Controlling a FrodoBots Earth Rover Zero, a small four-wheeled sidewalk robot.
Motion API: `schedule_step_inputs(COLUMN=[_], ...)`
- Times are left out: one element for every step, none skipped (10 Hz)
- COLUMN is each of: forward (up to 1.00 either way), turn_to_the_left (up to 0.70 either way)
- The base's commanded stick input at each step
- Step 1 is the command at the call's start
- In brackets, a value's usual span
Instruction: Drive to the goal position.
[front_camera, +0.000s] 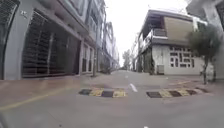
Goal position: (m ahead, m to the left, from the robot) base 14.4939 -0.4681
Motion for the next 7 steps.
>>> schedule_step_inputs(forward=[0.85, 0.85, 0.85, 0.85, 0.85, 0.85, 0.85], turn_to_the_left=[-0.34, -0.34, -0.24, -0.1, 0.0, 0.0, 0.0])
